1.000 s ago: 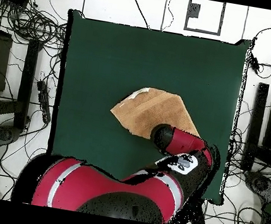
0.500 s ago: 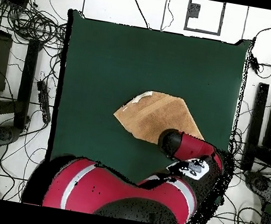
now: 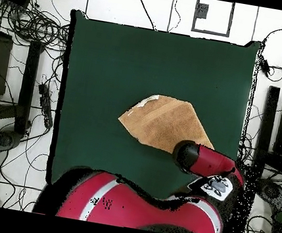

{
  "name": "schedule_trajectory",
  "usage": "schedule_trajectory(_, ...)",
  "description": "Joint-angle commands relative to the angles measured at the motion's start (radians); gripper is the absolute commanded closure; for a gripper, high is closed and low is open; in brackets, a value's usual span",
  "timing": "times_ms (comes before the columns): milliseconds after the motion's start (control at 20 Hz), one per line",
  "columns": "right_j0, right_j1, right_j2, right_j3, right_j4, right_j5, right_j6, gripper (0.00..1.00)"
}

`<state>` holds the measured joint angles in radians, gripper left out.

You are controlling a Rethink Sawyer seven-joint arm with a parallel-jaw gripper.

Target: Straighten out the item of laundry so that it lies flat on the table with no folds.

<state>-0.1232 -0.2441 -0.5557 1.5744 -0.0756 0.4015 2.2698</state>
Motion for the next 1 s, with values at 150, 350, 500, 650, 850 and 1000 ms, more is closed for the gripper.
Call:
schedule_trajectory(150, -0.08, -0.165, 0.359, 0.195, 0.083, -0.045, 0.075, 0.0)
schedule_trajectory(350, -0.101, -0.223, 0.414, 0.22, 0.103, -0.037, 0.087, 0.0)
schedule_trajectory(500, -0.124, -0.238, 0.465, 0.219, 0.112, -0.02, 0.073, 0.0)
schedule_trajectory(650, -0.133, -0.255, 0.508, 0.216, 0.123, -0.02, 0.078, 0.0)
schedule_trajectory(850, -0.145, -0.276, 0.559, 0.201, 0.152, 0.011, 0.078, 0.0)
schedule_trajectory(1000, -0.171, -0.291, 0.608, 0.198, 0.17, 0.047, 0.058, 0.0)
